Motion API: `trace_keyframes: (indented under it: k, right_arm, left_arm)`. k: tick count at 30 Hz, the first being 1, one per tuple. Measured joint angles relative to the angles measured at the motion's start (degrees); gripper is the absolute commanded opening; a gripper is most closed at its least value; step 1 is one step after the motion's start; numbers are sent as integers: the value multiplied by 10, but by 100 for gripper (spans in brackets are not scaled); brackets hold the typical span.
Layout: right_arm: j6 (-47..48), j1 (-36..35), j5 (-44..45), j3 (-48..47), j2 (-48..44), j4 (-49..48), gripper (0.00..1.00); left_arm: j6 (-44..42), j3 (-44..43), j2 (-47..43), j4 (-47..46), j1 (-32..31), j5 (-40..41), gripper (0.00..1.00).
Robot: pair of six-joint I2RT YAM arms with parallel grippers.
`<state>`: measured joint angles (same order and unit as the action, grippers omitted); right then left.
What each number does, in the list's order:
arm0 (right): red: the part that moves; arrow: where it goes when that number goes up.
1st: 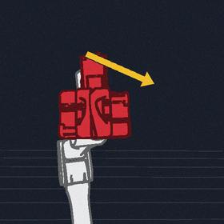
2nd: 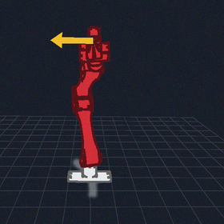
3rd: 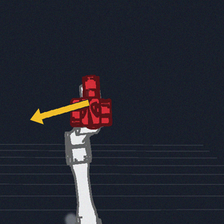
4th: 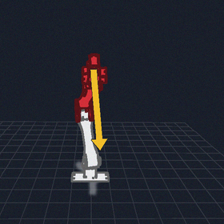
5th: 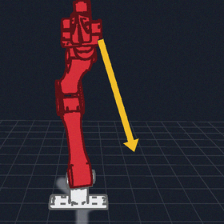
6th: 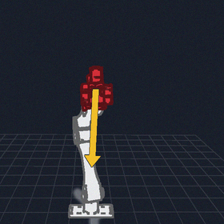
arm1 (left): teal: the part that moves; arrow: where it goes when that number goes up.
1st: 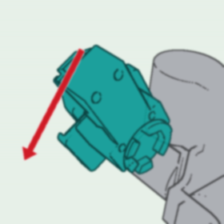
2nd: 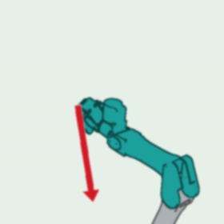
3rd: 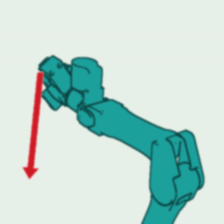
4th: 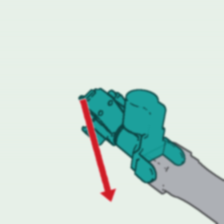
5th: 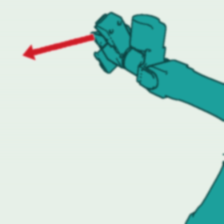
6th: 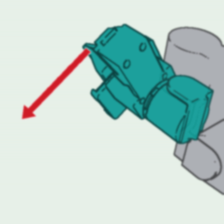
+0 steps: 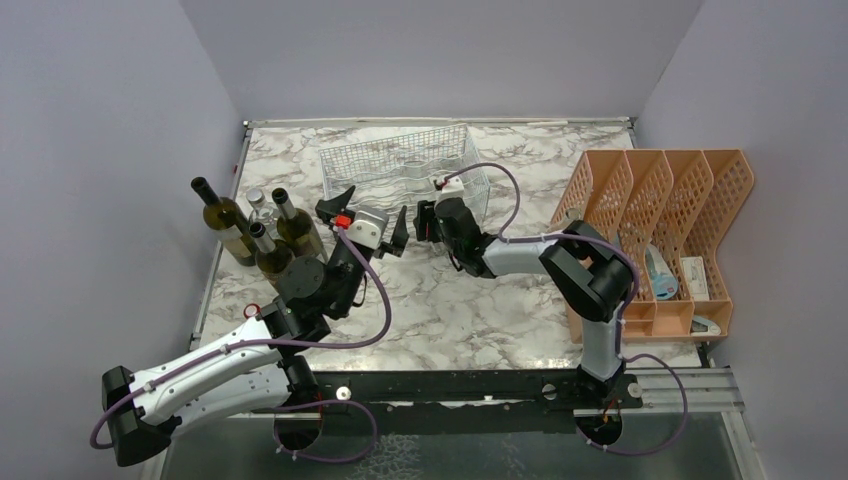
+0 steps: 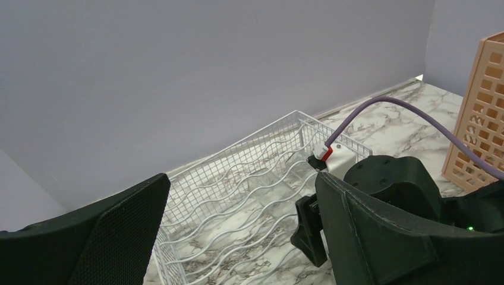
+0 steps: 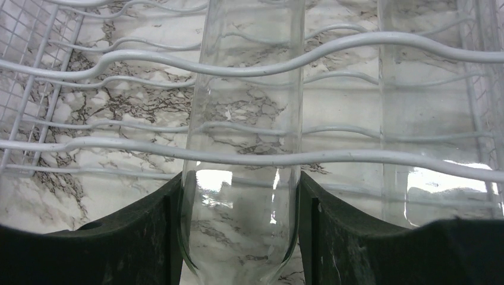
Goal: Put the wine bottle on the wine rack
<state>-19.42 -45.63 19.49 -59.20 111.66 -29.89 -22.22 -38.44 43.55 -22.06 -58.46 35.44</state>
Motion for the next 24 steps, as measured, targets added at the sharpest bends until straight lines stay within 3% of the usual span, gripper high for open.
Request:
trace_keyframes:
  k: [3,12,18,24]
  right_arm:
    - [0,3,3,-14,10,3,21]
    - [-7,16,3,-63,42,60,47]
    - [-13,18,3,-73,43,73,75]
    - [-12,19,-3,-71,38,76,83]
  left_arm:
    - [-2,0,1,-2,2,0,99]
    - [-11,0,8,-6,4,0,99]
    - [-13,0,12,-7,8,0,99]
    - [-10,0,18,-7,14,-1,99]
